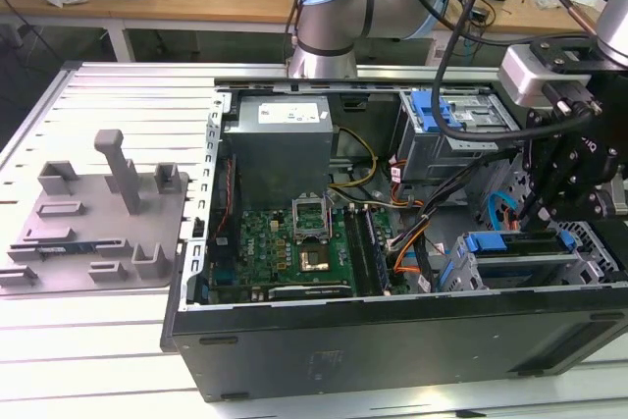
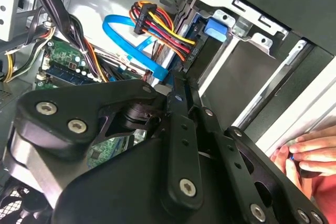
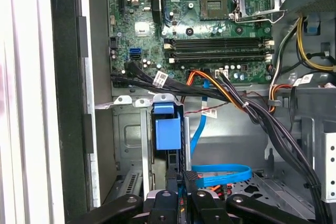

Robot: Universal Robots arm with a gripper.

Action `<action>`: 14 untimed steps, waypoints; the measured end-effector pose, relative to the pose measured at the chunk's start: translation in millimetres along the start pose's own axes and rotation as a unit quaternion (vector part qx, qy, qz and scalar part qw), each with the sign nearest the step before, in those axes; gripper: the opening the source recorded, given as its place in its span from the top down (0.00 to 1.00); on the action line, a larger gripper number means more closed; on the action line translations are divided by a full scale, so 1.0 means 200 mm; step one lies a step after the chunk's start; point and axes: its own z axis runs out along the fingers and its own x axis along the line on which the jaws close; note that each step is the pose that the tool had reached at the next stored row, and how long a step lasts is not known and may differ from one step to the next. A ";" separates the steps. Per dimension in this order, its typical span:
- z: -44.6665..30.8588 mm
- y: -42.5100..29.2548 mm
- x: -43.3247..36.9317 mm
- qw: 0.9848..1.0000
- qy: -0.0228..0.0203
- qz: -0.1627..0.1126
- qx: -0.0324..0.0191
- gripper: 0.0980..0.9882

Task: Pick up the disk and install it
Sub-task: 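Insert the second disk wire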

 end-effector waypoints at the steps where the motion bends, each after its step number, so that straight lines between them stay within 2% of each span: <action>1: 0.002 0.000 0.000 1.000 0.000 0.000 0.000 0.93; 14: 0.044 -0.008 0.000 1.000 0.000 0.000 0.000 0.93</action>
